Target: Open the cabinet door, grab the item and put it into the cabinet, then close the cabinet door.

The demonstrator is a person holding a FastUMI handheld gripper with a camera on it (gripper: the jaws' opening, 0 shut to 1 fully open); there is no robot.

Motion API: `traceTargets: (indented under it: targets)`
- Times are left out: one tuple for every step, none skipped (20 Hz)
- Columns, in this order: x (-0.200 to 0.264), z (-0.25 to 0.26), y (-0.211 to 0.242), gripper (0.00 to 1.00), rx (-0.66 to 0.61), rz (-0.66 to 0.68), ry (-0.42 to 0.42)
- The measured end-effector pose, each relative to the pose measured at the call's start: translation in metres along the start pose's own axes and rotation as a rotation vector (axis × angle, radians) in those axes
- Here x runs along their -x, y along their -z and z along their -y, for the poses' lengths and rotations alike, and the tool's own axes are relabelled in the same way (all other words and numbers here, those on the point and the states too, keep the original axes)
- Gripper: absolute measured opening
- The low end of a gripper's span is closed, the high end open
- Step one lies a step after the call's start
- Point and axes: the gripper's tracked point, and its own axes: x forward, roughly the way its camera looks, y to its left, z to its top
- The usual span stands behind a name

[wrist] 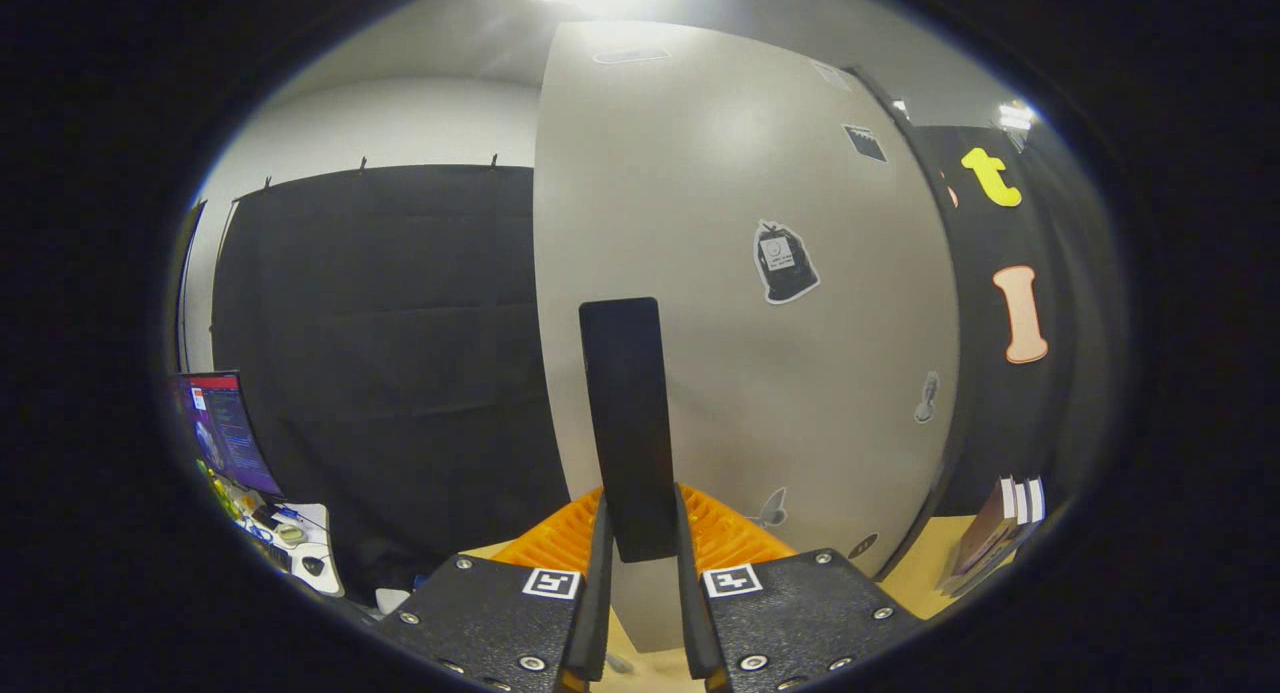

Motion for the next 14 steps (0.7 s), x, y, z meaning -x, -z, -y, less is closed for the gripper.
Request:
traceTargets:
  targets:
    - [0.004, 0.004, 0.0, 0.3, -0.005, 0.0, 0.005]
    - [0.011, 0.006, 0.0, 0.3, -0.005, 0.001, 0.014]
    - [0.018, 0.008, -0.001, 0.3, -0.001, 0.004, 0.025]
    - [0.029, 0.012, -0.001, 0.3, 0.006, 0.007, 0.043]
    - [0.04, 0.017, 0.0, 0.3, 0.011, 0.009, 0.062]
    - [0.053, 0.023, 0.001, 0.3, 0.012, 0.011, 0.088]
    - [0.061, 0.028, 0.001, 0.3, 0.008, 0.011, 0.115]
    - [0.069, 0.036, 0.001, 0.3, 0.003, 0.015, 0.152]
    - [0.078, 0.041, -0.001, 0.3, -0.003, 0.023, 0.178]
    - [0.08, 0.049, -0.003, 0.3, -0.009, 0.039, 0.209]
    - [0.086, 0.055, -0.009, 0.3, -0.01, 0.061, 0.239]
    - [0.089, 0.063, -0.013, 0.3, -0.005, 0.078, 0.285]
    - [0.093, 0.072, -0.015, 0.29, 0.007, 0.084, 0.339]
    - [0.102, 0.081, -0.014, 0.3, 0.022, 0.09, 0.398]
